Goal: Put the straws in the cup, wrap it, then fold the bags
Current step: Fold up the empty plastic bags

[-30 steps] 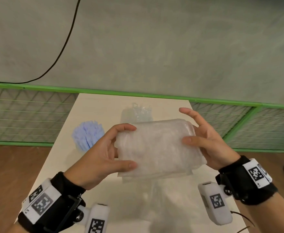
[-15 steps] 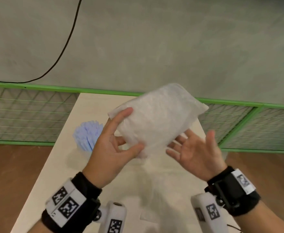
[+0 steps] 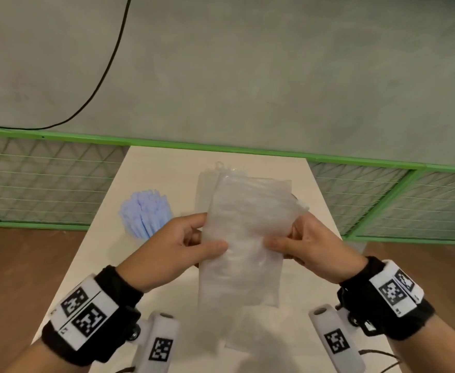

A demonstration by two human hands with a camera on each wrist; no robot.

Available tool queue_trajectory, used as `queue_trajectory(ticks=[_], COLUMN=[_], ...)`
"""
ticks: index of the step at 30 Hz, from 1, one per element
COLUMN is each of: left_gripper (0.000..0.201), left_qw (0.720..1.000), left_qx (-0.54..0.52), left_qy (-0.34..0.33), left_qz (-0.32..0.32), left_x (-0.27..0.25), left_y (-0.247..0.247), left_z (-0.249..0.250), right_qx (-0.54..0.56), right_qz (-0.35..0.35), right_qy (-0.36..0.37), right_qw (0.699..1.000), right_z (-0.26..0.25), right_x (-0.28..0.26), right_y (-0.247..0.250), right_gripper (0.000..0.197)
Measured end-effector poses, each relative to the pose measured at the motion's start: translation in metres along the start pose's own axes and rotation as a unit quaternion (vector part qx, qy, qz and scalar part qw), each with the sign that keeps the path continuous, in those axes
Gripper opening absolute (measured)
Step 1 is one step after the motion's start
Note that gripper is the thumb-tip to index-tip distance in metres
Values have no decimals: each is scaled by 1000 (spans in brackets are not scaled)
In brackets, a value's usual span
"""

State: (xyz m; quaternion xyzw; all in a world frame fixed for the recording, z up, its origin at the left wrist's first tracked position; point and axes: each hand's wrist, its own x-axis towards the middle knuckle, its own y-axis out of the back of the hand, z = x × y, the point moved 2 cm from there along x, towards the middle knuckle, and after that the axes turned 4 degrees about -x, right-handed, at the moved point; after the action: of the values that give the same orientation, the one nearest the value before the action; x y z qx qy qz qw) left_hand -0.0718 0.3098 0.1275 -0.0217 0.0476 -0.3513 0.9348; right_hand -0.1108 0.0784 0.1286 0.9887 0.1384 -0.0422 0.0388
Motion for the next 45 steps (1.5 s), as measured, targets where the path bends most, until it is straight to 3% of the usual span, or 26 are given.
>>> queue_trajectory(ticks=[2,4,5,10,14,18,20,22,25,29,32,34,37,38,40,43,45], left_gripper=[23,23,25,32,50,35,34,17,37,39,39,44,53,55,55,54,55], left_qw=[1000,998,997,992,986,979,984,993,998,996,988,962,939,933,920,909,917], left_qx=[-8,-39,-51,-104,-134,-193,-171,-102,-26,-14,78,205,263,274,312,347,335], left_qy=[0,5,11,11,13,15,14,-9,-23,-21,-42,-55,-17,-4,14,48,69], left_qz=[27,55,63,72,95,68,50,51,61,84,129,170,222,231,237,225,206], left_x=[2,3,3,5,5,2,-1,-2,-3,-6,-13,-19,-30,-33,-36,-37,-36], left_y=[-1,0,0,-9,-10,-10,-11,-12,-11,-15,-6,8,32,38,45,50,51], left_z=[0,-3,-5,-6,-7,-6,-4,-2,-6,-14,-29,-42,-73,-83,-103,-128,-142], right_qx=[-15,-2,9,-3,14,-15,2,72,73,13,-33,-223,-507,-548,-586,-634,-646], right_qz=[9,32,39,36,9,7,9,-7,-20,-5,68,68,-94,-144,-186,-149,-134], right_qy=[7,9,15,70,118,172,146,79,-10,-13,-15,-34,-119,-148,-171,-132,-110], right_qw=[1000,999,999,997,993,985,989,994,997,1000,997,972,848,811,770,747,743], right_z=[0,0,0,1,2,-3,-2,-2,4,17,49,90,164,186,219,239,236], right_x=[0,1,0,-3,-4,-7,-7,-6,-2,1,-2,-11,-35,-44,-59,-67,-65], right_y=[4,7,8,6,2,-1,4,6,5,2,-1,-1,-13,-19,-29,-38,-38], right_gripper=[47,75,77,51,70,58,47,37,58,53,40,36,64,75,80,41,21])
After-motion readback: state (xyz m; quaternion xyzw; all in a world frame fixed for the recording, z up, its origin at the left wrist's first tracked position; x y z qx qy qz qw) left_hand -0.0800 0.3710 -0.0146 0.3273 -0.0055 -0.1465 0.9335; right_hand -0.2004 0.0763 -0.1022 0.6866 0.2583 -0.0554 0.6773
